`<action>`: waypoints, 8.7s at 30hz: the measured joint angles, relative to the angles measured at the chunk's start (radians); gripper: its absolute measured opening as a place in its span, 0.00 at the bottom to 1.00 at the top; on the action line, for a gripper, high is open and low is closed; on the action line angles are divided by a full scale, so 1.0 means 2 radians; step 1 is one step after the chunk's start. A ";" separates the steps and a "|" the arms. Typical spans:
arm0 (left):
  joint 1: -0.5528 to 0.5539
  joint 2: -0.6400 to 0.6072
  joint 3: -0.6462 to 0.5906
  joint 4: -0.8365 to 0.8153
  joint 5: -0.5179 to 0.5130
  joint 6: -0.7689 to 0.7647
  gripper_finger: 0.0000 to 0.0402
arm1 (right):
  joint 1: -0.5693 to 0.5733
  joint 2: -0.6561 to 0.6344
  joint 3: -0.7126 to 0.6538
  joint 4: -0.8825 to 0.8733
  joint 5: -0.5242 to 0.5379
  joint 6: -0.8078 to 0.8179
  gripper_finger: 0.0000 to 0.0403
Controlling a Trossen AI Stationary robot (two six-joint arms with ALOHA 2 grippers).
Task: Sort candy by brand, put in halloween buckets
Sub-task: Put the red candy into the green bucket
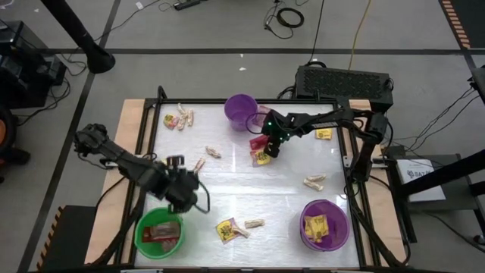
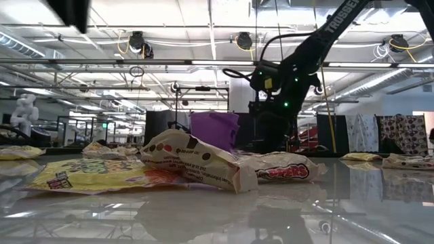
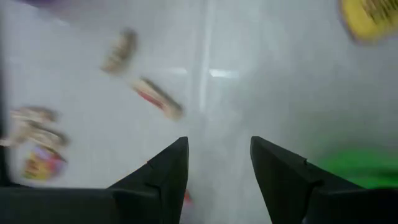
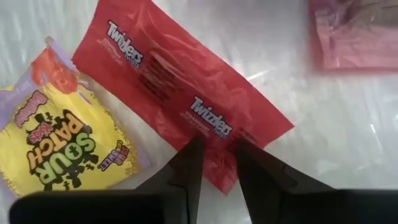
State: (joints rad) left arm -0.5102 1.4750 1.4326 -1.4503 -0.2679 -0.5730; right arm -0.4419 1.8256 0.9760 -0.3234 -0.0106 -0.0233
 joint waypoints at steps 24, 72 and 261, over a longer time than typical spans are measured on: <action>0.195 -0.191 -0.067 0.221 -0.124 0.205 0.45 | 0.051 -0.174 -0.015 -0.006 0.025 0.196 0.00; 0.394 -0.100 -0.345 0.865 0.323 -0.074 0.45 | 0.274 -0.162 0.078 0.029 0.276 0.395 0.00; 0.172 -0.293 -0.274 0.413 0.164 0.137 0.33 | 0.014 0.040 0.075 0.048 -0.005 0.245 0.00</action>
State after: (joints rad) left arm -0.1671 0.8883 0.8854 -0.6234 0.0594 -0.2980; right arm -0.4136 1.9053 1.1259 -0.2283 -0.0216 0.4663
